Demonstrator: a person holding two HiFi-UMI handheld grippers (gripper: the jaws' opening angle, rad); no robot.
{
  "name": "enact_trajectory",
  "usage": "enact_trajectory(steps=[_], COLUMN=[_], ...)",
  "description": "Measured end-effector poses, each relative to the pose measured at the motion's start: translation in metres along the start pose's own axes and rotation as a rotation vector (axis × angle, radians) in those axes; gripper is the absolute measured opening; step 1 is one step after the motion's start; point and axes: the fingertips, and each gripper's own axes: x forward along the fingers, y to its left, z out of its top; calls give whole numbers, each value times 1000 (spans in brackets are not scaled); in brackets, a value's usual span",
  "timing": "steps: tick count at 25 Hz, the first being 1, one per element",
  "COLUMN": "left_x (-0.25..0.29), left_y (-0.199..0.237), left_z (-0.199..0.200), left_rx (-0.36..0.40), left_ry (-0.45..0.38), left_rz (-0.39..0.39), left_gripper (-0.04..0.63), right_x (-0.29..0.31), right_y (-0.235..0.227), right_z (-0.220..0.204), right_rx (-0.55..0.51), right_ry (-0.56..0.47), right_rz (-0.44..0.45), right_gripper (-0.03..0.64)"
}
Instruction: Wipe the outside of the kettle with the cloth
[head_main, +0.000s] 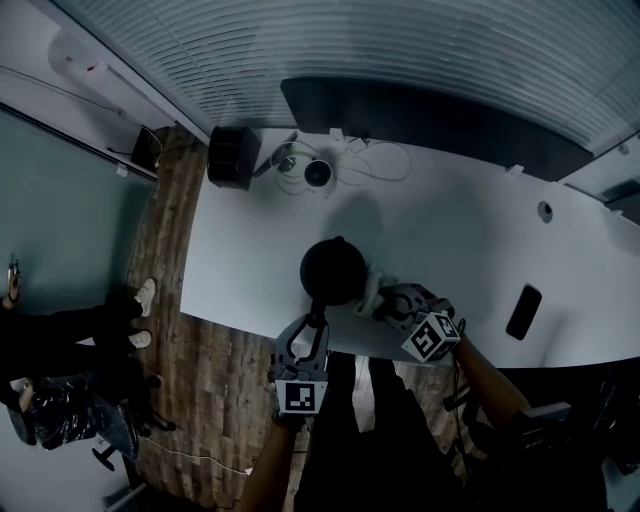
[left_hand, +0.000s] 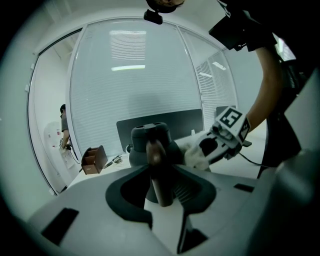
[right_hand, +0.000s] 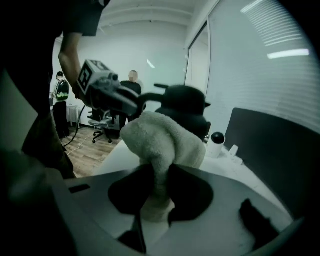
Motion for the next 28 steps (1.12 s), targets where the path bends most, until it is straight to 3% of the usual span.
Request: enact_trajectory(steps=[4,8,12,17,20,24,28], left_x=[2,2,3,3,3,4,3], left_y=[2,1,-1,0,-2,0,-2], left_z=[1,1,3,3,3,5,3], left_rx=[-2,-9,-3,-5,-20,-14,-16], left_ry=[-5,-12,-22,-30,-20,-38,-32], left_rz=[9,17,7,20,25,28,10], left_gripper=[120,120,120,120,120,120,120], right_x=[-41,-23,-14,16,36,40,2], right_y=[-43,-61,-66,-26,0,5,-25], right_z=[51,64,54,-5,-31,-31,-8], right_rx=[-41,-115,-79,-112,-98,-51,28], right_ry=[-144,-150,-148,24,72,57,-50], right_rz=[-18,56,68,122,133,110,93], right_gripper=[95,95,95,95,95,95,95])
